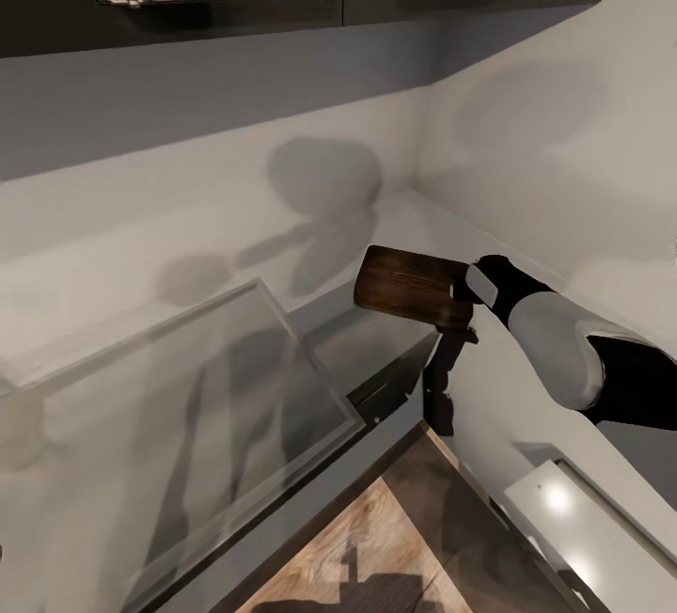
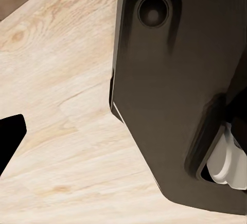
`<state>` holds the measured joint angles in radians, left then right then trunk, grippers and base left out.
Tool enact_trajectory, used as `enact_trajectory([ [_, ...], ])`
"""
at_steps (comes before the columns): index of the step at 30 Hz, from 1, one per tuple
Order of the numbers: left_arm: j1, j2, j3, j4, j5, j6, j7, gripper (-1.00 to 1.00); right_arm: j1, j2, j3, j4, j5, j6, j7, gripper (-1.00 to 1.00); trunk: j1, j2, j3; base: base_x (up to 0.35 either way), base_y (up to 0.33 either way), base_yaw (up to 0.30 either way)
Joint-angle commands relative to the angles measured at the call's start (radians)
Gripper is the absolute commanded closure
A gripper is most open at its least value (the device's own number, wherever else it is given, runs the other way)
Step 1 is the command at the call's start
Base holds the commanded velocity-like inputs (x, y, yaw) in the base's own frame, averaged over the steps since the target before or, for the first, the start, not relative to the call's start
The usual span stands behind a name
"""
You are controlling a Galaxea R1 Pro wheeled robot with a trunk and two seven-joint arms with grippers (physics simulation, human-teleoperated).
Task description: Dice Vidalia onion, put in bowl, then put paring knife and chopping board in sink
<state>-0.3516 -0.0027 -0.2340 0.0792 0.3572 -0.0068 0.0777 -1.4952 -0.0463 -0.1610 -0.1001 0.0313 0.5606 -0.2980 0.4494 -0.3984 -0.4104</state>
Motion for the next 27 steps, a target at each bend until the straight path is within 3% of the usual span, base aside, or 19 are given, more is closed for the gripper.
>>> enact_trajectory([
  [1,-0.001,-0.001,-0.008,0.002,0.008,-0.001,0.001,-1.0,0.0,0.0,-0.008,-0.002,0.002,0.004,-0.003,1.0,0.001,-0.002,0.0,0.0,0.0,0.0],
  [27,-0.001,-0.003,-0.008,0.002,0.008,-0.001,-0.001,-1.0,0.0,0.003,-0.009,-0.011,0.002,0.004,-0.005,1.0,0.001,-0.002,0.041,0.0,0.0,0.0],
])
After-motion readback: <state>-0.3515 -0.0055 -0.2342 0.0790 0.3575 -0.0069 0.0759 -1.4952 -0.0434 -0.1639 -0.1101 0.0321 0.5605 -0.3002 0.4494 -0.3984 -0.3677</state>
